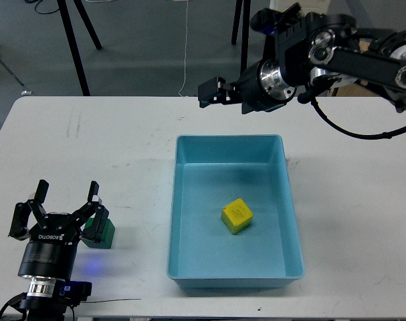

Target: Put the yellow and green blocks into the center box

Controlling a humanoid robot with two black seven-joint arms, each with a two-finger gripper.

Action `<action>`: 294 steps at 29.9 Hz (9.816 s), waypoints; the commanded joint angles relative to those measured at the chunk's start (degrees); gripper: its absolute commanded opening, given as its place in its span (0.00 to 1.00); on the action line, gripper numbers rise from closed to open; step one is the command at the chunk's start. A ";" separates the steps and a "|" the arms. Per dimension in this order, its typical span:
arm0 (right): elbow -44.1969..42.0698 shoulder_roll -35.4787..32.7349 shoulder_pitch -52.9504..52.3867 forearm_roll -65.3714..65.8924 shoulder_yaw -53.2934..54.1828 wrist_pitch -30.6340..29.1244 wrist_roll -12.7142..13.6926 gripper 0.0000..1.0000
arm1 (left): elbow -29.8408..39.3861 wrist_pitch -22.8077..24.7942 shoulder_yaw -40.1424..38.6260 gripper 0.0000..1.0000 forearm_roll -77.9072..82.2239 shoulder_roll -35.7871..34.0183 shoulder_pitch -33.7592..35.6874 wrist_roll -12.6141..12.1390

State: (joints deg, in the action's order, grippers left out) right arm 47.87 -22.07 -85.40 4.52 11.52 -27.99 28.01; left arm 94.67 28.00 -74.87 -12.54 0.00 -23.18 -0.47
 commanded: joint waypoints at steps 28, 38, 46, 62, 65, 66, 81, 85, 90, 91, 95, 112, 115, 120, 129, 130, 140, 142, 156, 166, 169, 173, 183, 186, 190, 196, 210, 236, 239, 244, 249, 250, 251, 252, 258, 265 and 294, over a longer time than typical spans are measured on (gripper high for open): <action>15.12 -26.97 71.30 -51.54 63.87 -0.01 -7.36 0.99 | 0.16 0.00 -0.01 1.00 1.29 0.00 0.24 -0.05; 30.51 -18.64 97.33 -51.19 76.63 -0.01 -7.71 0.99 | 0.60 0.00 -0.18 1.00 2.26 0.00 0.68 0.12; 35.71 -6.94 107.28 -50.40 76.64 -0.01 -7.71 0.99 | 0.69 0.00 -0.36 1.00 2.34 0.00 0.59 0.21; 40.11 -3.06 111.77 -45.93 74.97 -0.01 -7.71 0.99 | 0.69 0.00 -1.06 1.00 2.17 0.00 2.35 0.30; 40.37 -3.76 111.85 -44.42 74.44 -0.01 -7.71 0.99 | 0.69 0.00 -4.03 1.00 2.25 0.00 2.52 1.34; 40.37 -4.11 112.03 -44.42 74.52 -0.01 -7.71 0.99 | 0.61 0.00 -5.70 1.00 2.17 0.00 2.96 2.66; 40.72 -7.99 112.56 -44.68 76.11 -0.01 -8.24 0.99 | -5.38 0.00 -14.60 1.00 2.08 -15.71 19.05 6.10; 40.72 -6.76 112.21 -44.51 75.67 -0.01 -8.24 0.99 | -4.58 0.00 -14.25 1.00 2.95 -23.53 20.71 6.01; 40.81 -7.02 111.94 -44.42 75.58 -0.01 -8.24 0.99 | -4.67 0.00 -14.07 1.00 4.45 -36.27 23.96 6.80; 40.81 -7.02 111.94 -44.42 75.67 -0.01 -8.24 0.99 | -4.67 0.00 -13.90 1.00 4.54 -39.08 24.58 7.06; 40.98 -7.11 111.94 -44.42 75.84 -0.01 -8.24 0.99 | -4.76 0.00 -7.24 1.00 4.63 -49.81 29.49 7.33; 43.00 -6.05 111.77 -44.42 76.02 -0.01 -8.24 0.99 | -10.91 0.00 56.38 1.00 13.05 -60.12 88.89 6.63; 42.92 -5.44 111.77 -44.33 76.02 -0.01 -8.24 0.99 | -11.00 0.00 68.33 1.00 19.19 -56.18 99.08 6.45; 42.92 -5.44 111.68 -44.24 75.84 -0.01 -8.24 0.99 | -11.52 0.00 90.74 1.00 30.89 -45.29 115.26 6.36; 42.92 -5.44 111.77 -44.24 76.46 -0.01 -8.24 0.99 | -11.00 0.00 122.13 1.00 35.56 -25.33 133.91 1.36; 42.92 -5.44 111.68 -44.24 76.46 -0.01 -8.24 0.99 | -10.91 0.00 124.60 1.00 36.00 -23.83 134.09 1.09; 42.92 -5.52 111.77 -44.24 77.25 -0.01 -8.15 0.99 | -13.89 0.00 131.56 1.00 45.32 -23.11 129.01 1.62; 42.92 -5.44 111.77 -44.24 77.16 -0.01 -8.15 0.99 | -15.21 0.00 131.56 1.00 45.41 -24.86 126.99 1.62; 42.92 -5.61 111.77 -44.24 77.25 -0.01 -8.15 0.99 | -18.82 0.00 129.90 1.00 47.69 -27.77 117.41 1.27; 42.92 -5.61 111.77 -44.24 77.25 -0.01 -8.15 0.99 | -20.75 0.00 128.05 1.00 49.89 -28.39 112.04 1.09; 42.92 -5.70 111.77 -44.24 77.25 -0.01 -8.15 0.99 | -21.10 0.00 127.79 1.00 49.98 -28.39 111.16 1.09; 42.92 -5.70 111.77 -44.24 77.25 -0.01 -8.15 0.99 | -21.02 0.00 127.70 1.00 49.98 -28.65 110.98 1.09; 42.92 -5.70 111.94 -44.24 77.25 -0.01 -8.15 0.99 | -20.31 0.00 127.70 1.00 52.53 -29.79 109.84 2.06; 42.92 -5.70 111.94 -44.24 77.25 -0.01 -8.15 0.99 | -20.23 0.00 127.61 0.99 52.88 -30.06 109.84 2.06; 42.92 -5.70 112.12 -44.24 77.25 -0.01 -8.15 0.99 | -19.96 0.00 127.08 0.91 55.25 -30.23 109.84 2.32; 42.92 -5.70 112.21 -44.24 77.34 -0.01 -8.15 0.99 | -19.17 0.00 127.17 0.39 60.07 -30.41 109.84 1.97; 42.92 -5.70 112.38 -44.24 77.34 -0.01 -8.15 0.99 | -17.59 0.00 126.91 0.00 61.14 -33.49 115.01 1.70; 42.39 -5.52 112.65 -43.72 77.87 -0.01 -8.15 0.99 | -30.86 0.00 127.26 0.00 59.82 0.00 133.75 8.20; 42.39 -5.52 112.56 -43.72 77.86 -0.01 -8.15 0.99 | -31.56 0.00 126.82 0.00 59.82 0.00 133.39 9.35; 42.39 -5.52 112.65 -43.72 77.78 -0.01 -8.15 0.99 | -31.48 0.00 125.94 0.00 59.82 0.00 132.43 9.53; 42.39 -5.52 113.17 -43.72 77.86 -0.01 -8.24 0.99 | -30.51 0.00 121.73 0.00 59.74 0.00 131.81 9.79; 42.39 -5.52 113.26 -43.63 77.86 -0.01 -8.15 0.99 | -30.34 0.00 121.02 0.00 59.73 0.00 131.64 9.79; 42.39 -5.52 113.35 -43.63 77.86 -0.01 -8.15 0.99 | -29.99 0.00 120.23 0.00 59.73 0.00 131.29 9.88; 42.39 -5.52 113.35 -43.63 77.86 -0.01 -8.15 0.99 | -29.55 0.00 119.36 0.00 59.65 0.00 131.02 9.96; 42.39 -5.52 113.44 -43.54 77.86 -0.01 -8.15 0.99 | -29.28 0.00 115.40 0.00 59.65 0.00 125.41 11.28; 42.30 -5.44 113.44 -43.54 77.78 -0.01 -8.24 0.99 | -31.56 0.00 114.08 0.00 59.65 0.00 120.21 11.02; 42.39 -5.17 113.44 -42.40 77.86 -0.01 -8.24 0.99 | -34.90 0.00 112.93 0.60 59.73 0.00 114.85 10.93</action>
State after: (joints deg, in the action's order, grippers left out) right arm 90.22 -27.26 28.04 -37.88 89.37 -28.00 19.77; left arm 59.77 27.99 38.78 47.21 0.00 91.67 10.36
